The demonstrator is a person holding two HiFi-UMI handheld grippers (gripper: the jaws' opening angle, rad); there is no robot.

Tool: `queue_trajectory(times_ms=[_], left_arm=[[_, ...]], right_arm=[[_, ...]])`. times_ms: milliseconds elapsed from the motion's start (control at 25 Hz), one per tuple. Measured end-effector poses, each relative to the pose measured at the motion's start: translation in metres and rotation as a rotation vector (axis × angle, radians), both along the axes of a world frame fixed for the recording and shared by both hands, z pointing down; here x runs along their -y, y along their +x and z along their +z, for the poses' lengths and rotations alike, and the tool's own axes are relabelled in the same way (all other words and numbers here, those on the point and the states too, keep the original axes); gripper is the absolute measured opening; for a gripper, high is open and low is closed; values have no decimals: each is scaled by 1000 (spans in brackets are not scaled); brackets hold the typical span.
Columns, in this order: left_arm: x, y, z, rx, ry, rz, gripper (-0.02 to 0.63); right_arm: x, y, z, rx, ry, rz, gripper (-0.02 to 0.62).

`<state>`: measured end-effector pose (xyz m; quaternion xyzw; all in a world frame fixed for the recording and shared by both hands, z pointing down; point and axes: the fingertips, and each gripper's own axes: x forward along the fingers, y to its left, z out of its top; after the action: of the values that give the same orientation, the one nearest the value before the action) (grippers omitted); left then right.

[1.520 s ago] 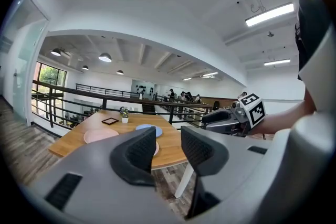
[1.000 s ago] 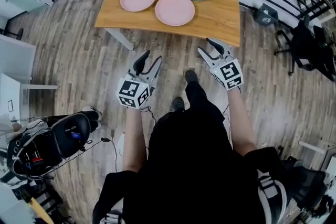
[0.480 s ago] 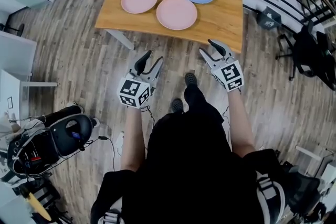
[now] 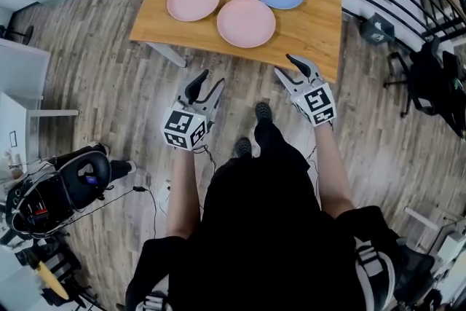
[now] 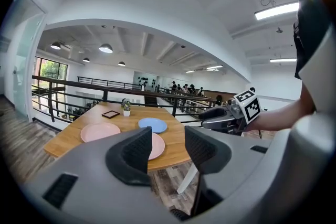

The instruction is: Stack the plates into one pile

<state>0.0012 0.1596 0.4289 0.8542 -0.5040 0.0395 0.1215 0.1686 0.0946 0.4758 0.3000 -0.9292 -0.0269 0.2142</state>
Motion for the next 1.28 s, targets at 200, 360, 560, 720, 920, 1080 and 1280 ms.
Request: queue_trajectory(times_ms=[200, 360, 560, 720, 920, 1080, 1280], left_arm=[[20, 1, 3, -1, -13, -16, 195], [35, 4, 7, 7, -26, -17, 195], [52, 6, 9, 9, -30, -30, 195], [69, 11, 12, 13, -42, -36, 195], [87, 18, 16, 17, -55, -45, 195], [99, 21, 22, 21, -79, -67, 195], [113, 18, 27, 20, -96, -113, 195]], right_arm=[[20, 0, 9, -5, -21, -19, 193], [34, 1, 21, -15, -41, -32, 193], [50, 0, 26, -21, -48, -54, 193], [61, 1, 30, -41, -63, -76, 193], [78, 4, 38, -61, -72, -104, 193], [94, 6, 44, -63, -88, -126, 193], [111, 2, 57, -71, -116, -172, 193]])
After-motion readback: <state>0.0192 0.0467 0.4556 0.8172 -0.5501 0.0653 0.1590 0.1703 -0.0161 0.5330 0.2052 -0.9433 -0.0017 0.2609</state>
